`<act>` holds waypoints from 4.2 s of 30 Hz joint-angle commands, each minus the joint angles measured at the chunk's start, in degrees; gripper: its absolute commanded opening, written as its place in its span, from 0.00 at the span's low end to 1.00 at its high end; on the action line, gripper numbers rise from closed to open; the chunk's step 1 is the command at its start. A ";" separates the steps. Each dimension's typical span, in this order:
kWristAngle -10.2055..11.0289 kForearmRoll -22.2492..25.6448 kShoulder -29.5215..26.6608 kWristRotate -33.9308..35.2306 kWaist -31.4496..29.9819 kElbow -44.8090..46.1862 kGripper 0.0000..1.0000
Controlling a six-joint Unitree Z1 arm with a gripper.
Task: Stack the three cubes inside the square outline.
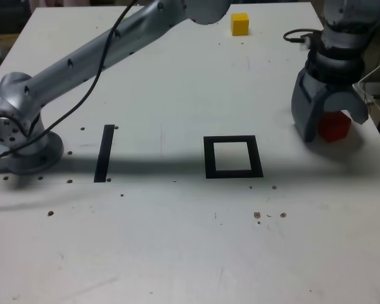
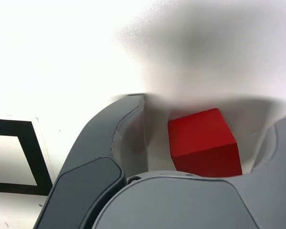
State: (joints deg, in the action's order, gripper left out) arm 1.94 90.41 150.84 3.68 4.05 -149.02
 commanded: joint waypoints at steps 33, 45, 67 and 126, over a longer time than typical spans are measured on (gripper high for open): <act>1.30 1.37 -0.31 -0.75 0.37 -0.56 0.43; 3.00 1.11 -0.97 -0.86 0.08 -0.33 0.35; 1.99 -0.35 -16.03 -1.60 -1.99 23.58 0.35; 0.19 -29.98 -31.78 3.44 -6.95 66.10 0.35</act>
State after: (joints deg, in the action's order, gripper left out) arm 2.24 60.59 118.85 7.03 -2.84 -82.87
